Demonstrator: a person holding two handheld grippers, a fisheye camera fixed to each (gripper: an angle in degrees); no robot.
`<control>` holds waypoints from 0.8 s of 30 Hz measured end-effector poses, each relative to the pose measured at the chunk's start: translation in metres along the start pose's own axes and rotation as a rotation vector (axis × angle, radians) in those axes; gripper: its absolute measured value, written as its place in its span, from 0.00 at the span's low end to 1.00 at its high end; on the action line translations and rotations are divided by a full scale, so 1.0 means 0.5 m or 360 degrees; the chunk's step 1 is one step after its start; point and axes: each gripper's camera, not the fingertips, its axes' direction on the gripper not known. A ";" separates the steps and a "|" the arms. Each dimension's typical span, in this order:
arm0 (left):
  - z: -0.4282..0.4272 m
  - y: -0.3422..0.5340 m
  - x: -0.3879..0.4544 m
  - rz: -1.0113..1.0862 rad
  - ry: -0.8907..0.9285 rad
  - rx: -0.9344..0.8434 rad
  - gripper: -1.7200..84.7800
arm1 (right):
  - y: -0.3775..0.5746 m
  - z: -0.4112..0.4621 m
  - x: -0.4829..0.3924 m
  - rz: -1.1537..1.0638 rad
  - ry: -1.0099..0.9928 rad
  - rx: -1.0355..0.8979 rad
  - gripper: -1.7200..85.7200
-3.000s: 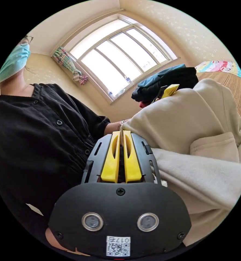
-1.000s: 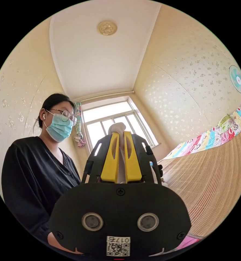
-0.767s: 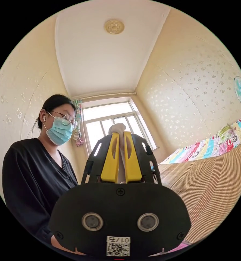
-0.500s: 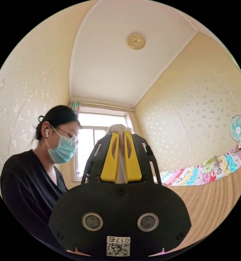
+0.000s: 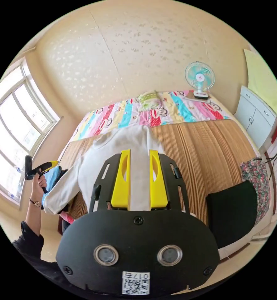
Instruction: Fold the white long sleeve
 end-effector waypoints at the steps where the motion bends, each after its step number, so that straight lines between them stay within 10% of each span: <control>1: 0.095 0.074 -0.024 0.0025 0.0009 -0.0121 0.11 | 0.053 0.068 -0.001 -0.0014 0.0027 -0.0092 0.12; 9: 0.599 0.545 -0.024 0.0159 -0.0026 -0.0700 0.13 | 0.360 0.353 -0.015 -0.0066 0.0309 -0.0414 0.12; 24: 0.228 0.861 -0.151 -0.0021 -0.0258 -0.0481 0.01 | 0.573 0.176 -0.174 -0.0142 0.0297 -0.0300 0.09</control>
